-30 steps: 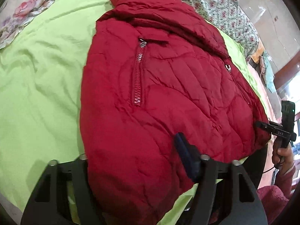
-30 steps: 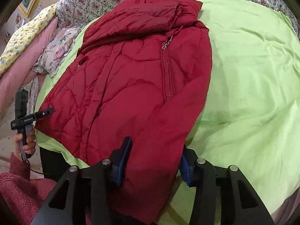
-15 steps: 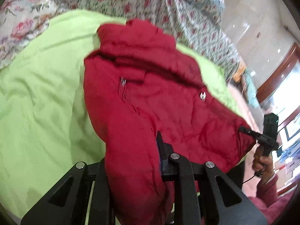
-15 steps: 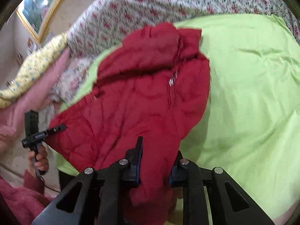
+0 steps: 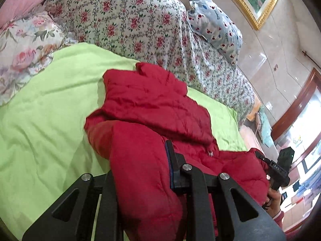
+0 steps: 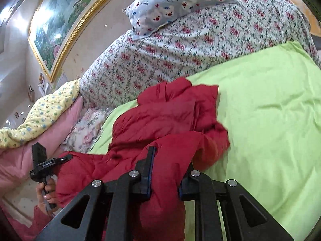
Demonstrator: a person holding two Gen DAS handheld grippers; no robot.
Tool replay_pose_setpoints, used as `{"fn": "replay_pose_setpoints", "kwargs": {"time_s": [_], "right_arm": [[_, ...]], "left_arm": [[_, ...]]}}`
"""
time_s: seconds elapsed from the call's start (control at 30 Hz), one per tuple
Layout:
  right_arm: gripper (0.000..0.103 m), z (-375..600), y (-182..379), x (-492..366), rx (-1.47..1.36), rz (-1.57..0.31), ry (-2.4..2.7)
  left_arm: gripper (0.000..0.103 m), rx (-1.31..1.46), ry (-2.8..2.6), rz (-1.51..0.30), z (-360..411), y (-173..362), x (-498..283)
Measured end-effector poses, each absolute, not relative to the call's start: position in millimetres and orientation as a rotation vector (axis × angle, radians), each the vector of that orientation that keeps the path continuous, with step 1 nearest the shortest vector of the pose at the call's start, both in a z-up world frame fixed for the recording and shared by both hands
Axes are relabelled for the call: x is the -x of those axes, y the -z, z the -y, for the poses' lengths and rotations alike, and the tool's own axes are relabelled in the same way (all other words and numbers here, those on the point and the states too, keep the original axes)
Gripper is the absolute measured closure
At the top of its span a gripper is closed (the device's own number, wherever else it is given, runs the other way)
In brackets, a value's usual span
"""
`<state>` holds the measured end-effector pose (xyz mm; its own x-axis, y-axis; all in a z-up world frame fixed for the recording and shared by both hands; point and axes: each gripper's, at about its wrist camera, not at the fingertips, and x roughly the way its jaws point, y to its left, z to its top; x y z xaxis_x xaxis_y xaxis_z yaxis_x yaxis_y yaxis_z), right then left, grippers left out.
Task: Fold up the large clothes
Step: 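Grasp the hem with both tools and fold it up toward the collar, then hold the folded red coat bundle with both tools and press it down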
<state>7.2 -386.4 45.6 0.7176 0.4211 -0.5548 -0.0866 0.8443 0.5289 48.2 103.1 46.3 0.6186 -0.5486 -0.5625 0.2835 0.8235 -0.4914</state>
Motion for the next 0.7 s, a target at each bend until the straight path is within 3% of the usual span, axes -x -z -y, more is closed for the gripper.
{"fn": "replay_pose_setpoints", "kwargs": {"time_s": [0.7], "right_arm": [[0.086, 398, -35, -133, -0.501, -0.642, -0.102]], "left_arm": [[0.085, 0.386, 0.272, -0.726, -79, -44, -170]]}}
